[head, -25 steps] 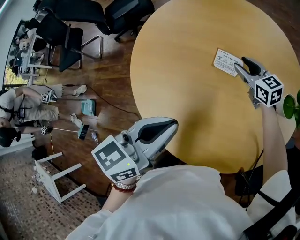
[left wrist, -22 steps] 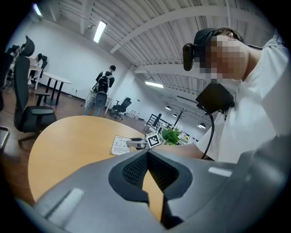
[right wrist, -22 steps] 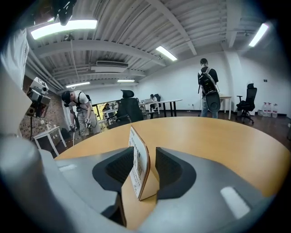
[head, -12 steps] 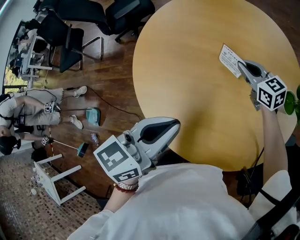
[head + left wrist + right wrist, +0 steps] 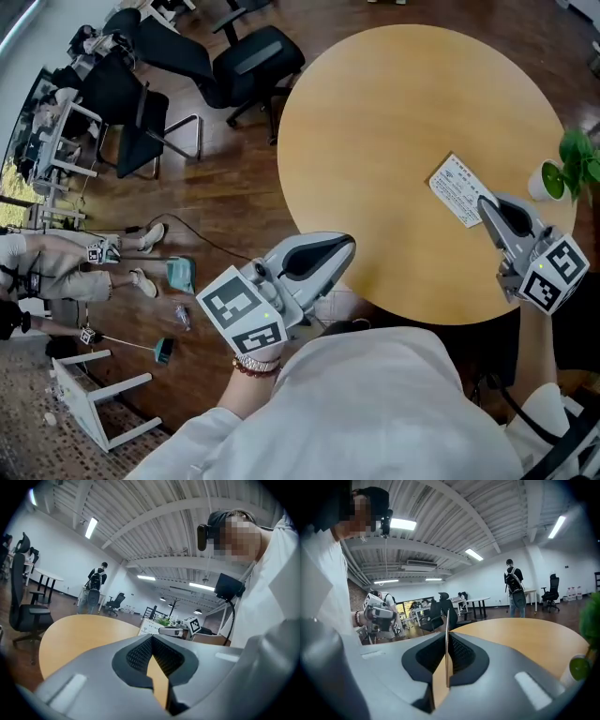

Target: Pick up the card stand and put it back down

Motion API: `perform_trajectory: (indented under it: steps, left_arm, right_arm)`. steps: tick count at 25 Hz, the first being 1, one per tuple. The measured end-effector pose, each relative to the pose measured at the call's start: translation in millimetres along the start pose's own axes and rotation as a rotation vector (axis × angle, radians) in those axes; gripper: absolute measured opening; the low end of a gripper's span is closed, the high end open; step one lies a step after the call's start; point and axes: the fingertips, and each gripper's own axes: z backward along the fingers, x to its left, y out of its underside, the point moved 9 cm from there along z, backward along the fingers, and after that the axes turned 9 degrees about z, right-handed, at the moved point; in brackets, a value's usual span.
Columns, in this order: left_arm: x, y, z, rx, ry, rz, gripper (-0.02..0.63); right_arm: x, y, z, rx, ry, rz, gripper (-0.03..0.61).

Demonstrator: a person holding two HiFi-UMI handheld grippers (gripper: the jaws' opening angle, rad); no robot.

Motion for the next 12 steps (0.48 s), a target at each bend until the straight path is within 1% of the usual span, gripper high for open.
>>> perform_trajectory:
  steps: [2,5,8,12]
  left_arm:
    - [-24,11,33,0.003,0.035,0.003,-0.011]
    - [-47,30,63,0.026,0.094,0.01,-0.011]
    - [-69,41,80,0.047,0.165,-0.009,-0.011]
    - [-84,62,95,0.09,0.239,-0.026,-0.012]
  right_arm:
    - [60,-12,25,-0.02,0.017,-0.013,0.021]
    - [125,-12,48,-0.027,0.029,-0.027,0.021]
    - [178,-18,72,-0.036,0.075,-0.011,0.021]
    - [233,-18,88,-0.057,0.128,-0.012,0.021]
